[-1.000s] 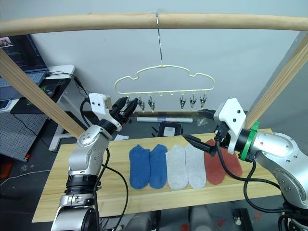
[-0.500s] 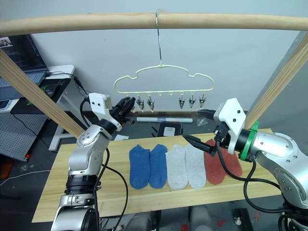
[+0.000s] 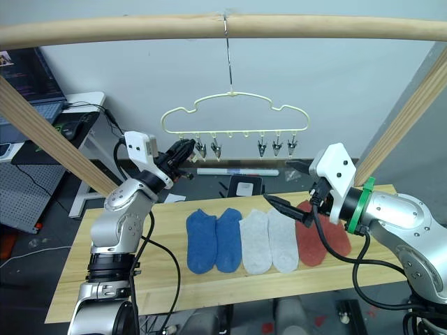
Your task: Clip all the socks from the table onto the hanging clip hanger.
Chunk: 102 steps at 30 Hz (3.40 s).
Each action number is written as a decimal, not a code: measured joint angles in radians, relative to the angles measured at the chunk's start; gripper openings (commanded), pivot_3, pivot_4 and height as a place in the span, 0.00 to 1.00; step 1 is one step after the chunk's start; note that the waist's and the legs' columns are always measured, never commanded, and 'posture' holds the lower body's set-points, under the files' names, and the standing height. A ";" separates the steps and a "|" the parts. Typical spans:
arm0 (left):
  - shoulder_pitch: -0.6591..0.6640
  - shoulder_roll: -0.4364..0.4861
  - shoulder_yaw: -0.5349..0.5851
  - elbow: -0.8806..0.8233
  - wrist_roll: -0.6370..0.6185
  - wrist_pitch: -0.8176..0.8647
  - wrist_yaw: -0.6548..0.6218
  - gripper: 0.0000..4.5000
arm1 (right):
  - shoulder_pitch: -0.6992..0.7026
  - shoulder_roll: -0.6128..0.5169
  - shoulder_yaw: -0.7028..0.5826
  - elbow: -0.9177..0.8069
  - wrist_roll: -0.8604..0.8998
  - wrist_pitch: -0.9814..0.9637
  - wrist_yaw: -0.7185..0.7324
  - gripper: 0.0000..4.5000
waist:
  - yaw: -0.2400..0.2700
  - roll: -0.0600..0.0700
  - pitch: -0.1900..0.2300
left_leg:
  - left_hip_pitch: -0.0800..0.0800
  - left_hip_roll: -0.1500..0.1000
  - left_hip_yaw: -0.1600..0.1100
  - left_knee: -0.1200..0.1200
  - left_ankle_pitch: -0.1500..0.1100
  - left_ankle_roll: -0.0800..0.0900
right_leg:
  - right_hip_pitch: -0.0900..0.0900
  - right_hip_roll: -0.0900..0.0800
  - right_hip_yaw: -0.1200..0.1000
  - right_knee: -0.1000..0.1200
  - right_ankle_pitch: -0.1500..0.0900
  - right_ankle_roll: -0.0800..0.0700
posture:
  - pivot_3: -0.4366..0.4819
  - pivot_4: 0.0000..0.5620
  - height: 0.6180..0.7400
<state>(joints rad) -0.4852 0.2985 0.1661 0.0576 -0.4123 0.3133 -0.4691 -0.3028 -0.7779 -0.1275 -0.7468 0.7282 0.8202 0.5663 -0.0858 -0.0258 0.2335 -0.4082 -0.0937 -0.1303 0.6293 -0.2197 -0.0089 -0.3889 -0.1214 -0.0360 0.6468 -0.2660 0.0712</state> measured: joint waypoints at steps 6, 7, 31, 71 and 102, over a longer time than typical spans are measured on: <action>0.002 0.028 0.009 -0.032 -0.039 0.056 -0.005 0.05 | 0.013 0.001 0.012 -0.003 -0.003 -0.001 -0.008 1.00 | 0.000 0.000 0.006 | 0.000 0.000 0.000 0.000 0.000 0.000 | 0.000 0.000 0.000 0.000 0.000 0.000 | 0.18 0.46 1.00; 0.002 0.030 0.012 -0.037 -0.043 0.060 -0.005 0.05 | 0.016 0.001 0.012 -0.003 -0.004 -0.001 -0.009 1.00 | 0.000 0.000 0.007 | 0.000 0.000 0.000 0.000 0.000 0.000 | 0.000 0.000 0.000 0.000 0.000 0.000 | 0.18 0.46 1.00; 0.040 0.080 0.051 -0.184 -0.212 0.303 -0.032 0.05 | 0.141 0.002 0.043 0.056 -0.260 0.039 -0.173 1.00 | 0.001 -0.002 0.034 | -0.001 0.000 0.000 0.000 0.000 0.000 | -0.001 0.000 0.001 0.000 0.000 0.000 | 0.22 0.53 1.00; 0.086 0.139 0.062 -0.374 -0.275 0.399 0.004 0.05 | -0.010 0.355 -0.003 1.003 -0.624 -0.384 -0.398 1.00 | 0.001 -0.007 0.098 | -0.007 0.001 0.021 0.000 0.000 0.000 | -0.024 0.000 0.023 0.016 0.002 0.000 | 0.33 0.67 1.00; 0.097 0.145 0.063 -0.373 -0.271 0.377 -0.001 0.05 | 0.092 0.292 -0.048 0.930 -0.644 -0.368 -0.341 0.00 | 0.001 -0.007 0.098 | -0.008 0.001 0.022 0.000 0.000 0.000 | -0.025 0.001 0.024 0.016 0.002 0.000 | 0.31 0.65 1.00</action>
<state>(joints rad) -0.3882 0.4437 0.2292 -0.3153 -0.6833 0.6905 -0.4700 -0.2109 -0.4863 -0.1755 0.1836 0.0837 0.4520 0.2251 -0.0846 -0.0324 0.3311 -0.4161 -0.0925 -0.1081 0.6296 -0.2195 -0.0086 -0.4139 -0.1208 -0.0116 0.6627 -0.2639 0.0715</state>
